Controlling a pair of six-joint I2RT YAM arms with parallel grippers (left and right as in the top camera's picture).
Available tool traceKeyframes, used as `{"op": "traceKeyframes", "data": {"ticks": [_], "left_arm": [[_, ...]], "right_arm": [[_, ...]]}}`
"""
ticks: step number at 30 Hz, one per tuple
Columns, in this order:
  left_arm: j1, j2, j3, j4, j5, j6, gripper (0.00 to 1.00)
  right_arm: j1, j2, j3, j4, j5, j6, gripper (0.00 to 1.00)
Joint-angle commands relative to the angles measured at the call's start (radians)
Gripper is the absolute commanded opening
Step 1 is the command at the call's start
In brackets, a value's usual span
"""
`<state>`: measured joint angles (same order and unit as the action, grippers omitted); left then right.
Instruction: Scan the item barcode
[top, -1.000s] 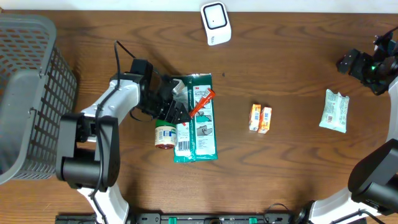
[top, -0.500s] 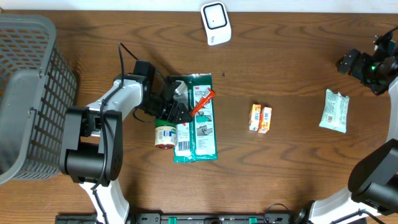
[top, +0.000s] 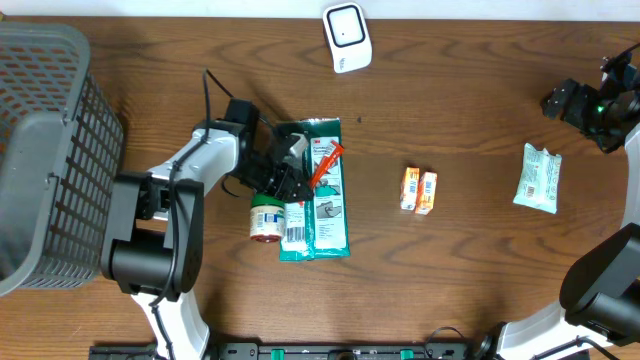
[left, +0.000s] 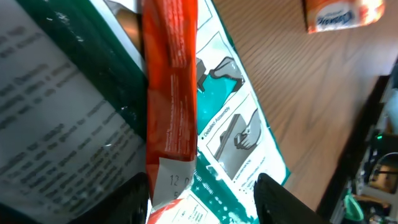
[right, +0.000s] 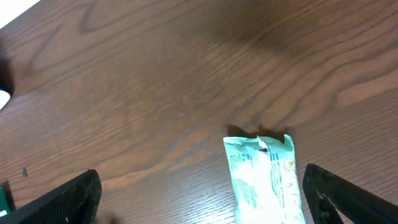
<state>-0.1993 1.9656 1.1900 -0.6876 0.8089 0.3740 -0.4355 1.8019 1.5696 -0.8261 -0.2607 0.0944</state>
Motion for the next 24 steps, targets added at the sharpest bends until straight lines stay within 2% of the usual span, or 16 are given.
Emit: {"op": "traceKeyframes", "data": {"ticks": [1, 7, 12, 24], "left_arm": [[-0.023, 0.008, 0.005, -0.001, -0.04, 0.006, 0.55], [-0.042, 0.008, 0.004, 0.016, -0.044, 0.006, 0.41], [-0.042, 0.009, 0.002, 0.019, -0.063, 0.006, 0.36], [-0.042, 0.012, -0.048, 0.083, -0.062, 0.005, 0.37]], "right_arm": [[-0.002, 0.003, -0.001, -0.001, 0.002, -0.01, 0.99], [-0.002, 0.003, -0.001, -0.001, 0.002, -0.01, 0.99], [-0.002, 0.003, -0.001, -0.001, 0.002, -0.01, 0.99], [-0.002, 0.003, -0.001, -0.001, 0.002, -0.01, 0.99]]}}
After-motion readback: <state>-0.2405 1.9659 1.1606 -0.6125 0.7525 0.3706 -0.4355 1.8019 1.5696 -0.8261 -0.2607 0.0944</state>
